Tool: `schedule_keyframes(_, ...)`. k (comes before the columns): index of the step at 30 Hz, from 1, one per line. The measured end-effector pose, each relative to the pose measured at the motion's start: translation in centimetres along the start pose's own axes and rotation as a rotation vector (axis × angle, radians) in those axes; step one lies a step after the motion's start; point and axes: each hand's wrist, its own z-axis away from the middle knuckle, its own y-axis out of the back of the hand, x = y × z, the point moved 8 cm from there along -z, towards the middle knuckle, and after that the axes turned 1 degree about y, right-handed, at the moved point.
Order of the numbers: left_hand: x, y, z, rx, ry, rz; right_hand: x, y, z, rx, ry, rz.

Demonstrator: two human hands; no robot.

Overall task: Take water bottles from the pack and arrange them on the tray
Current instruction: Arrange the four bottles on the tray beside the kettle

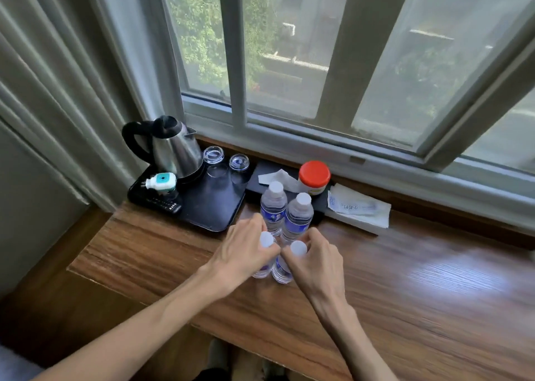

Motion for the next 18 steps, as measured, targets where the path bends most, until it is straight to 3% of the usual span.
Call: schedule_keyframes(18, -0.5, -0.6, -5.4, -0.126, -0.168, 0.096, -1.8, -0.2, -2.6, 0.173, -0.106, 0.098)
